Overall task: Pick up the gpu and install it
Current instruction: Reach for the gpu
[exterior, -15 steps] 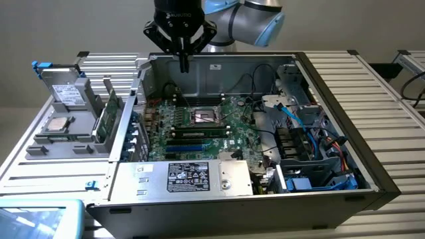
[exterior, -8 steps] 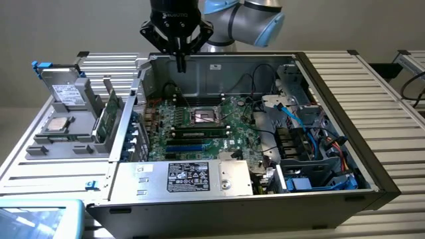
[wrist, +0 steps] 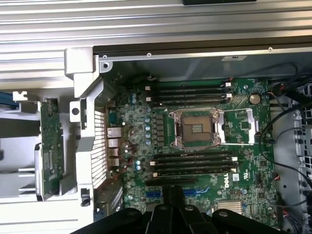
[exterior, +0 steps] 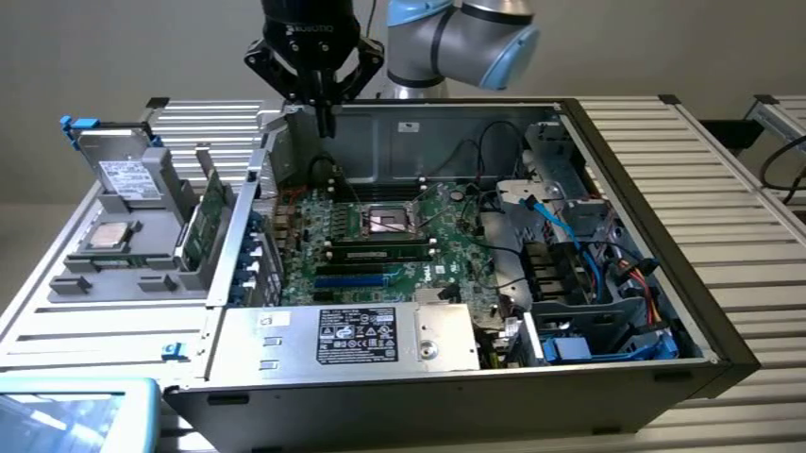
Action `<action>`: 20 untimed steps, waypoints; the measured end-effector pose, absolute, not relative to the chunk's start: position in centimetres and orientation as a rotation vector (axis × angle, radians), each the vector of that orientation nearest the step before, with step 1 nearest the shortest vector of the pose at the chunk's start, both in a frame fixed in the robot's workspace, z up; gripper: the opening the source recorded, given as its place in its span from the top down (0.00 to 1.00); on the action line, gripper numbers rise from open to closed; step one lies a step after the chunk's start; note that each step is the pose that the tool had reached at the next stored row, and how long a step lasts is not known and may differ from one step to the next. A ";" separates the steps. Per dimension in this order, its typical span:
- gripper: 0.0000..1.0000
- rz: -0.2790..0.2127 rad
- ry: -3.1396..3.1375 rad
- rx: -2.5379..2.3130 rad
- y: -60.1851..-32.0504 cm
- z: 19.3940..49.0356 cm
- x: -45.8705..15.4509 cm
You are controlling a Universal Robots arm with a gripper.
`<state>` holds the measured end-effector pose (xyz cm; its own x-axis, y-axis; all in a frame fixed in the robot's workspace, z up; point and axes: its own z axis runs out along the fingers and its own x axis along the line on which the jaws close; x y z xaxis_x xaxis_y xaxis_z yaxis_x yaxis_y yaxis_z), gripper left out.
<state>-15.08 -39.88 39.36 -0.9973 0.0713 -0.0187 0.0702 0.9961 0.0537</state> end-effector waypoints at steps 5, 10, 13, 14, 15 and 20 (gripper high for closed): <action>0.88 0.084 3.118 0.111 -39.9 39.3 -17.4; 0.88 0.085 3.118 0.110 -39.8 39.3 -19.6; 0.88 0.086 3.118 0.111 -39.7 39.3 -20.9; 0.88 0.086 3.118 0.110 -39.7 39.3 -21.4; 0.88 0.087 3.118 0.111 -39.7 39.3 -21.8; 0.88 0.092 3.118 0.111 -39.6 39.3 -24.1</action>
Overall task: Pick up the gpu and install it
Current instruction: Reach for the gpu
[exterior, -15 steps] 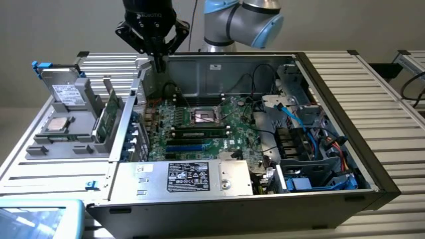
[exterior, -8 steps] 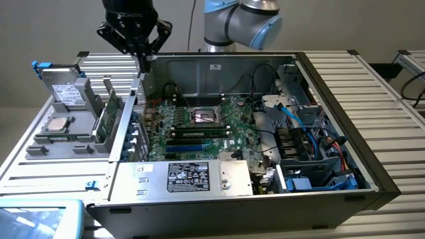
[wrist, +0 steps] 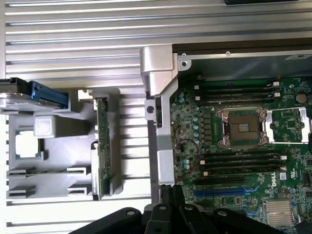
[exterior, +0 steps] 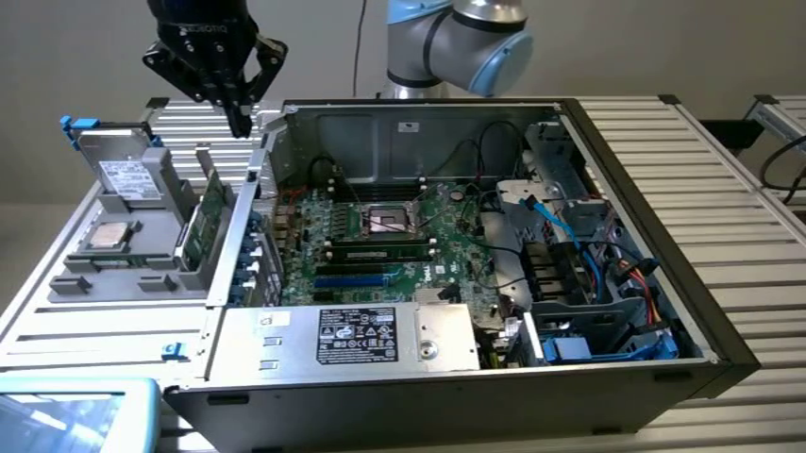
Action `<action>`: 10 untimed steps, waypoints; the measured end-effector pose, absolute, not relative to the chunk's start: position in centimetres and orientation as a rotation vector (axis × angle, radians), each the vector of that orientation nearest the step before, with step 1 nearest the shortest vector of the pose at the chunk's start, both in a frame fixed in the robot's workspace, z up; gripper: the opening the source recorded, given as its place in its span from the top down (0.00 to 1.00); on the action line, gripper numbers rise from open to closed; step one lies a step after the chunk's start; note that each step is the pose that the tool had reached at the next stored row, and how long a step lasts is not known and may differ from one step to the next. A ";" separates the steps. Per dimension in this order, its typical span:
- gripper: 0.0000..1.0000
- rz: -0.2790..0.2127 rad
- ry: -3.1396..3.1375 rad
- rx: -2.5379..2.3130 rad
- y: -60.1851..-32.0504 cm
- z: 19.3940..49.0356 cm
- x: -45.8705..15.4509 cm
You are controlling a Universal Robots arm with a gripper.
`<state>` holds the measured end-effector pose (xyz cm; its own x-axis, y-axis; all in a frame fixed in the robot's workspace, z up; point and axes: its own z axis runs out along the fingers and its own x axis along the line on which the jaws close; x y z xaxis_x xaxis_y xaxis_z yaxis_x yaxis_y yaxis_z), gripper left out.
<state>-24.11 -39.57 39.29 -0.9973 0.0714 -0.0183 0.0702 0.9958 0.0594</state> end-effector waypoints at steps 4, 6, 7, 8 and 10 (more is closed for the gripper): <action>0.88 0.096 3.118 0.111 -39.5 39.3 -25.9; 0.88 0.098 3.118 0.111 -39.5 39.3 -26.8; 0.88 0.098 3.118 0.111 -39.4 39.3 -27.2; 0.88 0.098 3.118 0.111 -39.4 39.2 -27.5; 0.88 0.098 3.118 0.111 -39.4 39.2 -28.3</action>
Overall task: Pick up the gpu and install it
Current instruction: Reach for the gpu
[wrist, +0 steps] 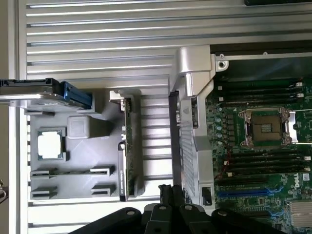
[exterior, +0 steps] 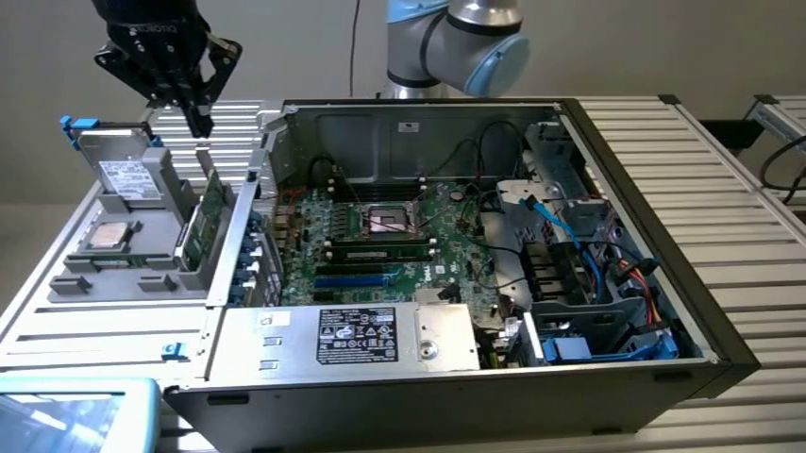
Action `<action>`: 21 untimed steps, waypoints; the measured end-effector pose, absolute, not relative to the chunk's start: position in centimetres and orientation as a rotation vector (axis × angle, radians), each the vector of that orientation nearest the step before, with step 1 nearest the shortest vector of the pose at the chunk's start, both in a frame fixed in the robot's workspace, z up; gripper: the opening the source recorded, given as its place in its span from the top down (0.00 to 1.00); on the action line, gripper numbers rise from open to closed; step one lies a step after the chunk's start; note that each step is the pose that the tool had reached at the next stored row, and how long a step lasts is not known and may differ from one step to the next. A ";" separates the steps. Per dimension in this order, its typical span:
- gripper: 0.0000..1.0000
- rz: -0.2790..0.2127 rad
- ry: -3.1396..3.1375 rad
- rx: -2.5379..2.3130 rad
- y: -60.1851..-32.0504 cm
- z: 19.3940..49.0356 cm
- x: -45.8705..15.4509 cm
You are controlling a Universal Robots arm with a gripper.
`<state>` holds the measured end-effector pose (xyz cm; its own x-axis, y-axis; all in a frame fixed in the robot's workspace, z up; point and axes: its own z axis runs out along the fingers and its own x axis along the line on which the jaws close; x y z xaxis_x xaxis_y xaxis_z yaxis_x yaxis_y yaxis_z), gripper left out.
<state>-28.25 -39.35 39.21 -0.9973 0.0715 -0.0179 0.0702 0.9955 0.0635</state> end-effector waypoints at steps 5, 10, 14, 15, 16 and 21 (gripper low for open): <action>0.88 0.098 3.118 0.111 -39.2 39.1 -29.8; 0.88 0.098 3.118 0.111 -38.5 38.9 -30.7; 0.88 0.098 3.118 0.111 -38.2 38.7 -31.5; 0.88 0.098 3.118 0.111 -38.2 38.7 -31.6; 0.88 0.098 3.118 0.111 -38.1 38.6 -31.7; 0.88 0.098 3.119 0.111 -38.1 38.6 -31.8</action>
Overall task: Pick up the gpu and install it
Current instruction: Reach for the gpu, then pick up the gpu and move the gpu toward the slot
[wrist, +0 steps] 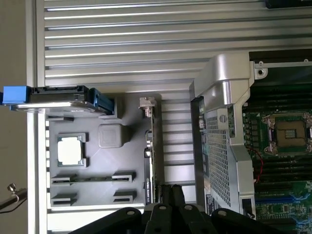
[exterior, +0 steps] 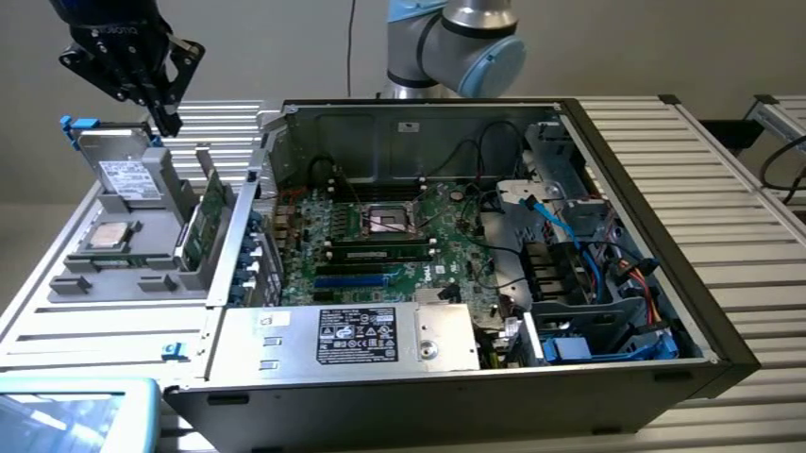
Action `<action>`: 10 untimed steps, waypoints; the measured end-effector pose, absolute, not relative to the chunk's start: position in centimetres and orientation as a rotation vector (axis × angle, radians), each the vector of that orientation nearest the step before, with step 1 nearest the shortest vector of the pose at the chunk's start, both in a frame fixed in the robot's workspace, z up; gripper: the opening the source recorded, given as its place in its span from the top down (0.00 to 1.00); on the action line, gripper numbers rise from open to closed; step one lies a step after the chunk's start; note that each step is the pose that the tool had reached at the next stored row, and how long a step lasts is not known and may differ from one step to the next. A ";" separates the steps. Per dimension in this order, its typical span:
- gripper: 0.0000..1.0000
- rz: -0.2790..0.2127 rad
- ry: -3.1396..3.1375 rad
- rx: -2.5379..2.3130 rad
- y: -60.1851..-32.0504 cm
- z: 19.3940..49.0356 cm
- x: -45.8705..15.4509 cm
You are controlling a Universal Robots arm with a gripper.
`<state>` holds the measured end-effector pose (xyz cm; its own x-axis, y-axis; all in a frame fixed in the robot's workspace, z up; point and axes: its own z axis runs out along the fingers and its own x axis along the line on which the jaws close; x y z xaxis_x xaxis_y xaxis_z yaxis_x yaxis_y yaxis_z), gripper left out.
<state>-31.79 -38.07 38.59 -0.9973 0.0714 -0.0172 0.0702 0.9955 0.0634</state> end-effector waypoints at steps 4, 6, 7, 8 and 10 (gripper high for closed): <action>0.88 0.098 3.119 0.111 -38.1 38.6 -31.8; 0.88 0.098 3.119 0.111 -38.1 38.6 -31.8; 0.88 0.098 3.119 0.111 -38.1 38.6 -31.8; 0.88 0.098 3.119 0.111 -38.1 38.6 -31.8; 0.80 0.098 3.119 0.111 -38.1 38.6 -31.8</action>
<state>-31.79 -38.07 38.59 -0.9973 0.0714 -0.0172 0.0702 0.9955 0.0634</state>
